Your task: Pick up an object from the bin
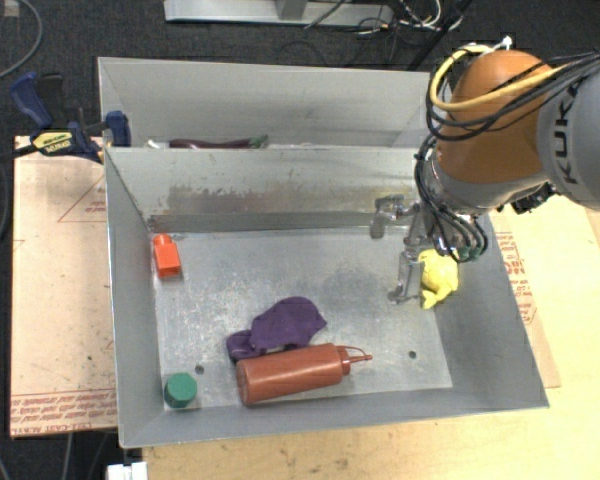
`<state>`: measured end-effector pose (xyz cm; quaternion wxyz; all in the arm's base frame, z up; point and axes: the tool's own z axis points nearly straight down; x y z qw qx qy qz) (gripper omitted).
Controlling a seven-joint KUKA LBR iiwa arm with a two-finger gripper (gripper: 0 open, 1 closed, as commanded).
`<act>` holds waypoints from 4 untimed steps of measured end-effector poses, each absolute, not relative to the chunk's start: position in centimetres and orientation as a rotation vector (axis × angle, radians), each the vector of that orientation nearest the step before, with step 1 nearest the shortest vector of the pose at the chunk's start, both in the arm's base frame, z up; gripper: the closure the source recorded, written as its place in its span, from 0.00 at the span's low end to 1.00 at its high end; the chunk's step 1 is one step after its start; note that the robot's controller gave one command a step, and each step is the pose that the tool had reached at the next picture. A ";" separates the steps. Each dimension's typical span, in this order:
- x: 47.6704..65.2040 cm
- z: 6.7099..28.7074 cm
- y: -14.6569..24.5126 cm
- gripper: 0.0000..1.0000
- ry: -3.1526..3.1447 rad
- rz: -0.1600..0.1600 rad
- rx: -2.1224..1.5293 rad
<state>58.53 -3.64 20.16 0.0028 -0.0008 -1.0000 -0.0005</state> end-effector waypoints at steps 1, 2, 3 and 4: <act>58.6 20.6 -3.6 0.00 -3.143 -0.001 -0.001; 61.4 16.2 -0.1 0.00 -3.149 0.001 0.081; 61.2 10.2 0.4 0.00 -3.142 -0.003 0.161; 59.2 8.7 2.9 0.00 -3.131 0.001 0.256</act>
Offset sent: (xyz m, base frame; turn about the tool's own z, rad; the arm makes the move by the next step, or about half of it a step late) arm 0.0427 0.0615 -0.0779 -0.0897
